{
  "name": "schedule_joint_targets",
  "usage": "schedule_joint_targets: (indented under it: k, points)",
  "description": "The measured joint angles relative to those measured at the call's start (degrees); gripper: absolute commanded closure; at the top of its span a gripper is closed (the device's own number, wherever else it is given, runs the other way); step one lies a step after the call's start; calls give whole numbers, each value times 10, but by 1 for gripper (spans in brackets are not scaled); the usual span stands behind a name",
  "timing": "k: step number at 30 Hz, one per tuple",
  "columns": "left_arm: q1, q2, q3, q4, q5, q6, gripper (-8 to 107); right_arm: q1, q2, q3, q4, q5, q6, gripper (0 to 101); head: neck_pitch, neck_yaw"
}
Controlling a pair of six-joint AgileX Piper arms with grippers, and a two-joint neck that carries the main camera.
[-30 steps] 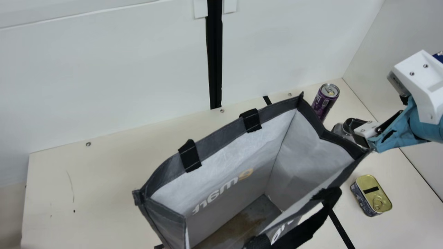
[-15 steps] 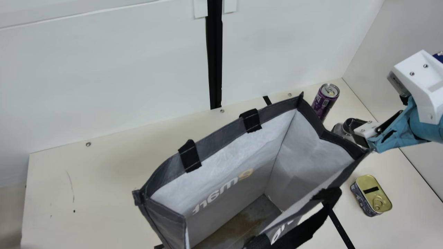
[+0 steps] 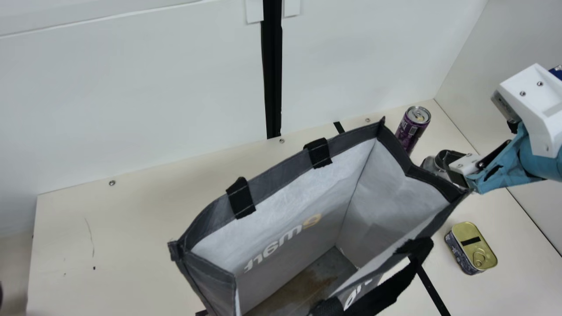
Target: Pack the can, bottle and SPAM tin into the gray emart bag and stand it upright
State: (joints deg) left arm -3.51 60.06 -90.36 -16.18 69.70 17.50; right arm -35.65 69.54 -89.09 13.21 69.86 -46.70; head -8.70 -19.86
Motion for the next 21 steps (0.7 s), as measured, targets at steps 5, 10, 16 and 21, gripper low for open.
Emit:
schedule_joint_targets:
  k: [5, 10, 16, 21]
  points:
    - [-29, 19, -31, 5, 1, -8, 9, 0, 0, 0, 0, 0, 0, 6, 0, -1]
    - [-68, 41, -62, 21, -3, -24, 9, 0, 0, 0, 0, 0, 0, 6, 0, -1]
    - [-117, 68, -98, 39, -8, -46, 9, 0, 0, 0, 0, 0, 0, 6, 0, -1]
    - [-158, 91, -129, 56, -10, -63, 9, 0, 0, 0, 0, 0, 0, 6, 0, 0]
